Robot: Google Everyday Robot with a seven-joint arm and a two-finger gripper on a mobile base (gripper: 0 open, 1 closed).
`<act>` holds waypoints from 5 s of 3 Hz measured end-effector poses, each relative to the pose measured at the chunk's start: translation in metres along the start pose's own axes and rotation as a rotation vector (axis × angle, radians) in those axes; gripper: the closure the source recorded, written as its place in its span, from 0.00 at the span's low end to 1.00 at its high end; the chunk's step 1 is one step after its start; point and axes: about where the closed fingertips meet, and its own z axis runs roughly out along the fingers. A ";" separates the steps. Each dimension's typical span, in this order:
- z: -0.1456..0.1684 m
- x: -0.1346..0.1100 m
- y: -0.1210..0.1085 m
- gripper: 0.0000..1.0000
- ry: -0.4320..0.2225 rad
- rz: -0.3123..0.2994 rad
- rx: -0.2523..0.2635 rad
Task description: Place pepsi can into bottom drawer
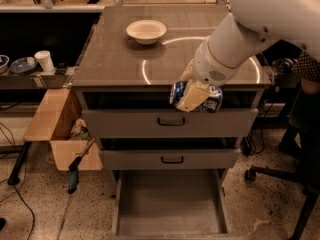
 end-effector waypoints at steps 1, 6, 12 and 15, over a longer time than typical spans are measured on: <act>0.007 0.015 0.024 1.00 -0.011 0.040 -0.025; 0.083 0.073 0.076 1.00 -0.025 0.190 -0.134; 0.219 0.140 0.123 1.00 -0.079 0.287 -0.238; 0.280 0.164 0.142 1.00 -0.084 0.331 -0.262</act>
Offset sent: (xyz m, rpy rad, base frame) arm -0.0570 -0.0326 -0.0569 0.0594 0.1151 -0.1056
